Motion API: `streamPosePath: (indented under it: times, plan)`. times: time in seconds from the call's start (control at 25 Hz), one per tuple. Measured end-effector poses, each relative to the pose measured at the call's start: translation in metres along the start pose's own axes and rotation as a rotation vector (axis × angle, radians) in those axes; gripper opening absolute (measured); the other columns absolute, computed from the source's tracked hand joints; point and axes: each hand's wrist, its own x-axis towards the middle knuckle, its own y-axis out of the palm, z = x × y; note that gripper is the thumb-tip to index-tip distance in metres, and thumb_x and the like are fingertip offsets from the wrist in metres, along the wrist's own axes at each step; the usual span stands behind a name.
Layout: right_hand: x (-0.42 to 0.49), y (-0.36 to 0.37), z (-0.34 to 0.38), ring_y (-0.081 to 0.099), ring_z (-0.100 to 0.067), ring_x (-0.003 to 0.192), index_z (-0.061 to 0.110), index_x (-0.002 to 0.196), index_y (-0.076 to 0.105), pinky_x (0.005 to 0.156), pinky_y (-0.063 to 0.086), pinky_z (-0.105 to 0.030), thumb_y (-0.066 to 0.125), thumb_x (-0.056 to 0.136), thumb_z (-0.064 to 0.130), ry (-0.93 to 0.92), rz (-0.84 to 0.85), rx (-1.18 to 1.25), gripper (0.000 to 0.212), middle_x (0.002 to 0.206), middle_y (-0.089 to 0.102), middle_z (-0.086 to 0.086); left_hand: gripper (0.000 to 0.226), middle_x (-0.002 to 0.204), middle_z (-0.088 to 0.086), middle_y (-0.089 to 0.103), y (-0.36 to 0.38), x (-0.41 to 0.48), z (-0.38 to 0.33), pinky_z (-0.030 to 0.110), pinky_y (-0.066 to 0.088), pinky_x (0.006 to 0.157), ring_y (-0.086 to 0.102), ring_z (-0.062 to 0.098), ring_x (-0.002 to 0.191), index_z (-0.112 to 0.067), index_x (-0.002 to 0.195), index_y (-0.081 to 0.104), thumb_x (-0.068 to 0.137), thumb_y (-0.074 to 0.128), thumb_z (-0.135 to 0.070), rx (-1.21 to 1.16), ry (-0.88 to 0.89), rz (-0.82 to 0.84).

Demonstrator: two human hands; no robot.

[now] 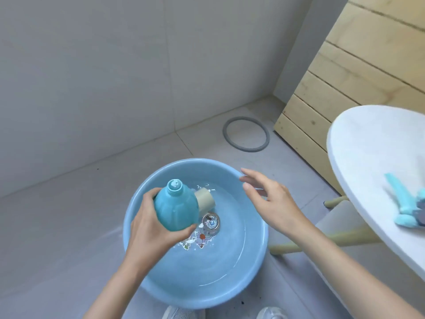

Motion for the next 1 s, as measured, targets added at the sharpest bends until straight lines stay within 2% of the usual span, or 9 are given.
streamPosePath:
  times: [0.12, 0.2, 0.32, 0.44, 0.56, 0.64, 0.76, 0.88, 1.0]
  plan:
    - [-0.016, -0.038, 0.034, 0.056, -0.003, 0.111, 0.029, 0.137, 0.049, 0.094, 0.04, -0.012, 0.051, 0.097, 0.023, -0.083, -0.053, -0.025, 0.04, 0.116, 0.059, 0.014, 0.085, 0.102, -0.03, 0.051, -0.018, -0.01, -0.037, 0.009, 0.039, 0.068, 0.046, -0.018, 0.097, -0.043, 0.111, 0.037, 0.047, 0.092, -0.034, 0.02, 0.068, 0.01]
    - [-0.03, -0.068, 0.051, 0.054, -0.003, 0.112, 0.029, 0.138, 0.047, 0.094, 0.039, -0.014, 0.054, 0.095, 0.024, -0.122, -0.098, -0.079, 0.044, 0.12, 0.057, 0.012, 0.086, 0.103, -0.028, 0.052, -0.028, -0.019, -0.063, 0.008, 0.038, 0.068, 0.047, -0.015, 0.097, -0.044, 0.112, 0.037, 0.047, 0.092, -0.035, 0.019, 0.116, 0.028]
    - [-0.06, -0.119, 0.062, 0.046, -0.006, 0.122, 0.029, 0.142, 0.043, 0.099, 0.034, -0.018, 0.058, 0.092, 0.029, -0.148, -0.198, -0.237, 0.052, 0.134, 0.05, 0.008, 0.087, 0.104, -0.026, 0.054, -0.042, -0.034, -0.103, 0.014, 0.041, 0.071, 0.05, -0.01, 0.096, -0.043, 0.114, 0.039, 0.042, 0.088, -0.046, 0.004, 0.172, 0.057]
    - [-0.085, -0.161, 0.053, 0.019, -0.015, 0.144, 0.034, 0.148, 0.028, 0.113, 0.02, -0.03, 0.063, 0.086, 0.045, -0.004, -0.16, -0.461, 0.072, 0.157, 0.022, 0.001, 0.089, 0.105, -0.024, 0.055, -0.051, -0.047, -0.139, 0.023, 0.047, 0.076, 0.053, -0.003, 0.099, -0.042, 0.112, 0.04, 0.034, 0.078, -0.059, -0.001, 0.206, 0.059]
    - [-0.108, -0.187, 0.031, 0.005, -0.022, 0.147, 0.035, 0.151, 0.017, 0.116, 0.015, -0.036, 0.066, 0.077, 0.059, 0.203, -0.063, -0.633, 0.092, 0.16, 0.005, -0.006, 0.091, 0.105, -0.022, 0.056, -0.056, -0.064, -0.173, 0.031, 0.051, 0.082, 0.056, 0.003, 0.1, -0.04, 0.111, 0.04, 0.03, 0.075, -0.062, -0.021, 0.224, 0.053]
    - [-0.117, -0.194, 0.012, 0.008, -0.025, 0.147, 0.033, 0.151, 0.019, 0.116, 0.018, -0.037, 0.065, 0.076, 0.061, 0.249, -0.028, -0.654, 0.093, 0.16, 0.006, -0.008, 0.092, 0.105, -0.021, 0.056, -0.057, -0.074, -0.193, 0.035, 0.052, 0.084, 0.057, 0.004, 0.1, -0.039, 0.111, 0.041, 0.029, 0.075, -0.061, -0.029, 0.232, 0.048]
    - [-0.124, -0.191, -0.009, 0.03, -0.022, 0.139, 0.028, 0.143, 0.038, 0.106, 0.029, -0.028, 0.067, 0.082, 0.045, 0.211, -0.01, -0.574, 0.07, 0.158, 0.013, -0.004, 0.092, 0.104, -0.019, 0.058, -0.054, -0.083, -0.212, 0.037, 0.053, 0.084, 0.058, 0.006, 0.099, -0.037, 0.111, 0.041, 0.029, 0.076, -0.06, -0.018, 0.232, 0.051]
    - [-0.125, -0.192, -0.02, 0.046, -0.019, 0.125, 0.027, 0.132, 0.052, 0.093, 0.036, -0.026, 0.061, 0.087, 0.031, 0.155, -0.116, -0.601, 0.046, 0.148, 0.027, -0.001, 0.092, 0.103, -0.018, 0.058, -0.048, -0.091, -0.228, 0.034, 0.053, 0.082, 0.058, 0.005, 0.098, -0.036, 0.11, 0.042, 0.028, 0.076, -0.06, -0.006, 0.239, 0.056]
    - [-0.122, -0.196, -0.022, 0.054, -0.021, 0.108, 0.024, 0.123, 0.058, 0.086, 0.04, -0.028, 0.06, 0.088, 0.03, 0.153, -0.165, -0.583, 0.036, 0.131, 0.039, 0.0, 0.093, 0.103, -0.018, 0.058, -0.044, -0.097, -0.239, 0.032, 0.054, 0.08, 0.057, 0.002, 0.097, -0.036, 0.11, 0.041, 0.028, 0.076, -0.06, 0.0, 0.241, 0.059]
